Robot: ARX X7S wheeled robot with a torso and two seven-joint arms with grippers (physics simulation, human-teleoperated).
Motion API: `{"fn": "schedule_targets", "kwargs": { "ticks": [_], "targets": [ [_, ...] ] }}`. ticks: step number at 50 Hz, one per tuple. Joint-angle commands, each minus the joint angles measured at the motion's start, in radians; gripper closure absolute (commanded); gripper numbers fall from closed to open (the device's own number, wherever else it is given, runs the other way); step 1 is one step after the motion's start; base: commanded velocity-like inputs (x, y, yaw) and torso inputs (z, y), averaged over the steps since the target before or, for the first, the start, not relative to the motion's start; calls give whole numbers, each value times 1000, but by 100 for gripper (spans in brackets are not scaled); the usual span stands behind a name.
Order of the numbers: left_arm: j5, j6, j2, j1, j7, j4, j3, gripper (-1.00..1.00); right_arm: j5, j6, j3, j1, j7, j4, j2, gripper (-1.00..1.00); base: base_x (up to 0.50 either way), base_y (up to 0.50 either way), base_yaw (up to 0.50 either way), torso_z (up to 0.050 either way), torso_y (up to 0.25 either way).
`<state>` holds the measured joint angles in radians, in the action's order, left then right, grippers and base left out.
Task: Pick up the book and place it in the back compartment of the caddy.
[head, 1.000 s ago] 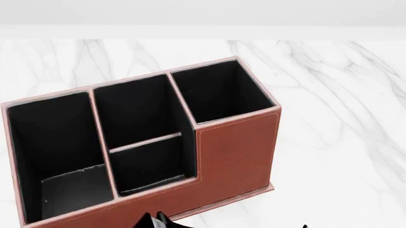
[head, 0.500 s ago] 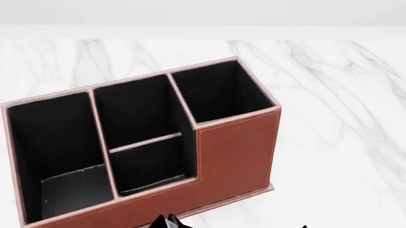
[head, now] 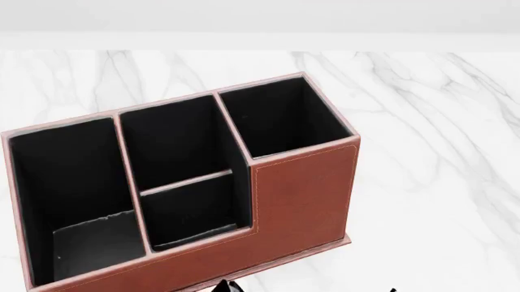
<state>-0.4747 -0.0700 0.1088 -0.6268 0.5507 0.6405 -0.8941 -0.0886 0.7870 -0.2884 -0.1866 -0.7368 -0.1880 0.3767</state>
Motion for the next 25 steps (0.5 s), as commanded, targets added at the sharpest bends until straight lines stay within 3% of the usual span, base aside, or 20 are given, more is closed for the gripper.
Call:
{"fn": "schedule_targets", "kwargs": {
  "ticks": [1,2,3,25],
  "targets": [
    [10,28,-34,-10,21,83,-16,-100,-1,0,-4,0,-1,0,1,-100,0,0,0,0,0],
    [9,27,-35,-11,23,85,-17,-100,-1,0,-4,0,-2,0,2,-100,0,0,0,0,0],
    [6,22,-32,-10,26,79,-18,100,-1,1,-5,1,-2,1,2,-100,0,0,0,0,0],
    [11,0,33,-12,-19,36,-20,100,-4,4,-5,-2,-10,-1,5,-100,0,0,0,0,0]
  ]
}}
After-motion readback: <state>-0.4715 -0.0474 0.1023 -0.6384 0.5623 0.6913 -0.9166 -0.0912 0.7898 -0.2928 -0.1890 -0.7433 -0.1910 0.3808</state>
